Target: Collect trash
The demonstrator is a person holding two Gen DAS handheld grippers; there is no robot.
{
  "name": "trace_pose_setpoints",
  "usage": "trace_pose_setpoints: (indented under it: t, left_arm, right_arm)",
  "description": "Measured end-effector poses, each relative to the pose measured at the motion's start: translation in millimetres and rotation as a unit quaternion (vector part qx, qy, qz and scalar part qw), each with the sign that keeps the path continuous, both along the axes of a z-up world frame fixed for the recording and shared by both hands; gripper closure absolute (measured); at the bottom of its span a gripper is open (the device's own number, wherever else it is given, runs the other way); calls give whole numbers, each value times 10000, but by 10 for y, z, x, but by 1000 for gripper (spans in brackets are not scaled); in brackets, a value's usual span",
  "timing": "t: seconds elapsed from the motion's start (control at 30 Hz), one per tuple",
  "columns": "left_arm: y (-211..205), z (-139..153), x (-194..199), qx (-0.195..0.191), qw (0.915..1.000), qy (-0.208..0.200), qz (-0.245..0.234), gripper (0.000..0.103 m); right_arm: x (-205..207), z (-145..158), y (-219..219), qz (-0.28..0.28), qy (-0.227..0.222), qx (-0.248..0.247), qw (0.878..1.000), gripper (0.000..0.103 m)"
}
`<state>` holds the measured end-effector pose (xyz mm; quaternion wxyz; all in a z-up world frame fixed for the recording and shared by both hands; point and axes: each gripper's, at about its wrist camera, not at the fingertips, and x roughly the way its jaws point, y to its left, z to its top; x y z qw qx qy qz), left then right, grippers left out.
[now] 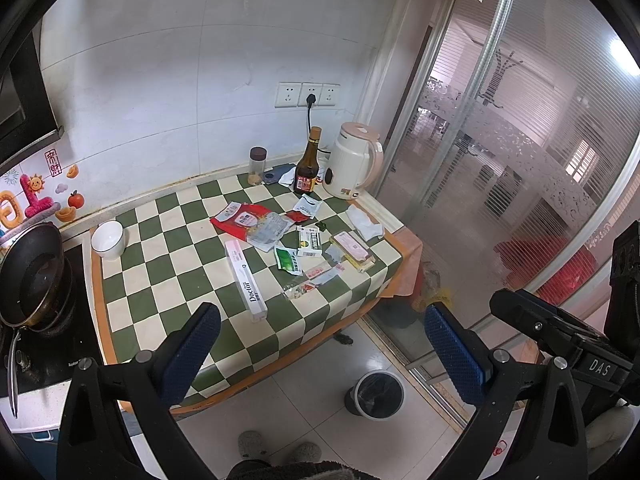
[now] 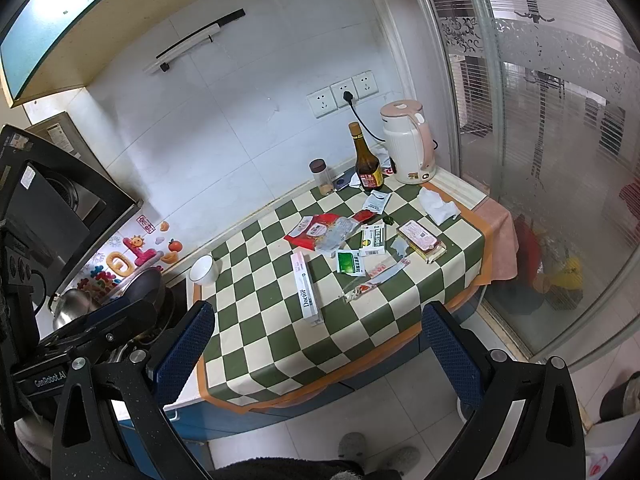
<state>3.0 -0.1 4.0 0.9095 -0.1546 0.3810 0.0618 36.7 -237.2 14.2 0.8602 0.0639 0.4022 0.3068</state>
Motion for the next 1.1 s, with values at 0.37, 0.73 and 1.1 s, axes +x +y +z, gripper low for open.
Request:
trace_pose_setpoints:
  t: [0.37,0.73,1.1]
  left_arm:
    - [-2,-18,-21,1,10000,3,32,0]
    - [-1,-21,-32,0,10000,-9,14,0]
    - [4,41,-46,-7,10000,-7,17,0]
  right_arm:
    - [-1,-9,-14,7,-1,24,10000,0]
    - [-50,-41,14,35,17,25,10000,0]
    - [-74,-88,32,60,44,49,10000,0]
